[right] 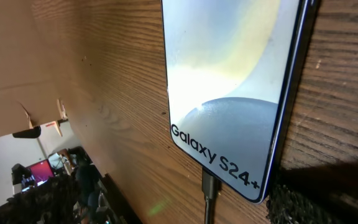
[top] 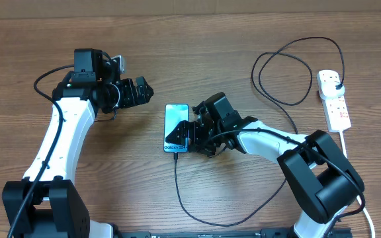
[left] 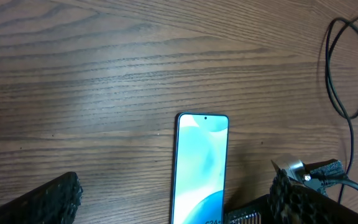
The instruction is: Plug charger to phone and switch on socket
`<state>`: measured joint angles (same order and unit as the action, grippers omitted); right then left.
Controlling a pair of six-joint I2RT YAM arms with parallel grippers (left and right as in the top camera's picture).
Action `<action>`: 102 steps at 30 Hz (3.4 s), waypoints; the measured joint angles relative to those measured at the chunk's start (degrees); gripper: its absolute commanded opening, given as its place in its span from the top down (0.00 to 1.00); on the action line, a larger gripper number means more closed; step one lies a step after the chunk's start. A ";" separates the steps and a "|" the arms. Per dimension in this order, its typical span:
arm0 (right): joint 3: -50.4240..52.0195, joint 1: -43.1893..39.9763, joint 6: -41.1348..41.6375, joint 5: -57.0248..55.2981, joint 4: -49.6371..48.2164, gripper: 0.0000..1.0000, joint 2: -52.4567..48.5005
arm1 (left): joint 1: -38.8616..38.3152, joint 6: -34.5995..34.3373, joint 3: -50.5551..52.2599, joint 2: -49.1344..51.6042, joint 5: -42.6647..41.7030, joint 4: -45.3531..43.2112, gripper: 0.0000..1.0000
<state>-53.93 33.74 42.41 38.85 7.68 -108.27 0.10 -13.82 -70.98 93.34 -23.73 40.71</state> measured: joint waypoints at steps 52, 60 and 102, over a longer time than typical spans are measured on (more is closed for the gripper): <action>-7.26 -10.40 -25.97 -49.57 30.84 0.00 4.61 | 0.00 0.00 0.00 0.00 0.00 0.00 0.00; -7.26 -10.40 -25.99 -49.59 30.86 0.00 4.61 | 0.00 0.00 0.00 0.02 0.00 0.00 0.00; -7.26 -10.40 -25.99 -49.59 30.82 0.00 4.61 | 0.00 0.00 0.00 -1.16 0.00 0.00 0.00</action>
<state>-61.19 23.33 16.43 -10.74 38.50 -103.66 0.10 -13.82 -70.98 92.18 -23.73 40.71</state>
